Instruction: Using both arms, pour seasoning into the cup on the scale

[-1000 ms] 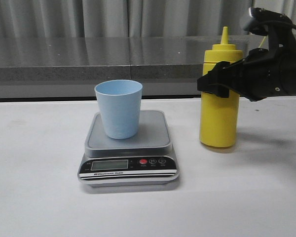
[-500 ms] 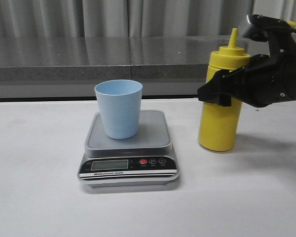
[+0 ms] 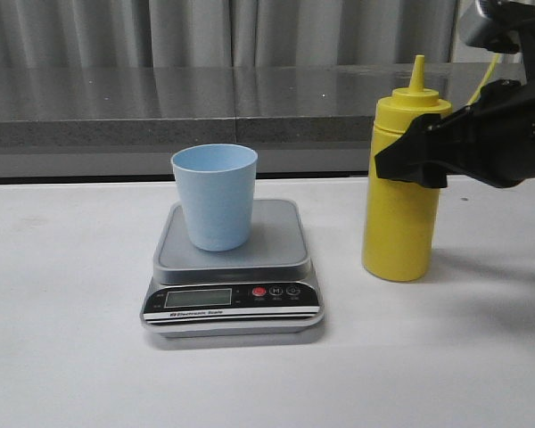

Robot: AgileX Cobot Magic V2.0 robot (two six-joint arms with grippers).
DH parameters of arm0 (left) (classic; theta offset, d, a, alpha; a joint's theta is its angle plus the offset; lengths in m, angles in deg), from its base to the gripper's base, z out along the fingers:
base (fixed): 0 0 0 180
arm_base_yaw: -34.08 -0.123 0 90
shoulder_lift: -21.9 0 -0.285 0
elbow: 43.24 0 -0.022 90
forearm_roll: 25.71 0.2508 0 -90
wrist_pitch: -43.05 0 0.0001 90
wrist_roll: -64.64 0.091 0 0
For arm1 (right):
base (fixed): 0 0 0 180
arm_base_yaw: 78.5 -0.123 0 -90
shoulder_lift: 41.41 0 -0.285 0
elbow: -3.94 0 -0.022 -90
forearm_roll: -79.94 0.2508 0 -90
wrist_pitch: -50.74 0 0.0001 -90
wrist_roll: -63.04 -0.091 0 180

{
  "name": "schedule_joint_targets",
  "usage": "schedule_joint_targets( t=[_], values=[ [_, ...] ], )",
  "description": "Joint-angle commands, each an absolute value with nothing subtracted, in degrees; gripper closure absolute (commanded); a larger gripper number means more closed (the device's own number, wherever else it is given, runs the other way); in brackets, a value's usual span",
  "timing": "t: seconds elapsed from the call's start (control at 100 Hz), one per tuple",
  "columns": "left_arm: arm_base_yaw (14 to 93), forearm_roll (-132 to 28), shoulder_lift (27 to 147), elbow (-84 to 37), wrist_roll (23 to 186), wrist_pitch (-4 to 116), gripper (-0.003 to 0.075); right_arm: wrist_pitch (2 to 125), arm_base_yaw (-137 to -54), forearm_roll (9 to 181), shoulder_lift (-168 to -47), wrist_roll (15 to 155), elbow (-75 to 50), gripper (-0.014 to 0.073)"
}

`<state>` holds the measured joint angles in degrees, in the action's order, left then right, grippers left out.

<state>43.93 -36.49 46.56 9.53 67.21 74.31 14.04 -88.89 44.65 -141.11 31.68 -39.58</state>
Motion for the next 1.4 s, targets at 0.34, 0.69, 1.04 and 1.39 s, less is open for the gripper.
schedule_joint_targets(
  t=[0.34, 0.69, 1.04, 1.39],
  values=[
    [43.8, -37.0, 47.1, 8.1, 66.8, 69.9, 0.0740, 11.2, -88.9, 45.0, -128.6, 29.9, -48.3, 0.0239],
    [43.8, -37.0, 47.1, 8.1, 66.8, 69.9, 0.0740, 12.0, -88.9, 45.0, -115.1, 25.5, -57.0, 0.0653],
    [43.8, -37.0, 47.1, 8.1, 66.8, 69.9, 0.0740, 23.9, -88.9, 44.7, -96.9, 14.7, -59.6, 0.0653],
    [43.8, -37.0, 47.1, 8.1, 66.8, 69.9, 0.0740, 37.5, -88.9, 39.9, -78.2, 14.2, -59.6, 0.0653]
  ],
)
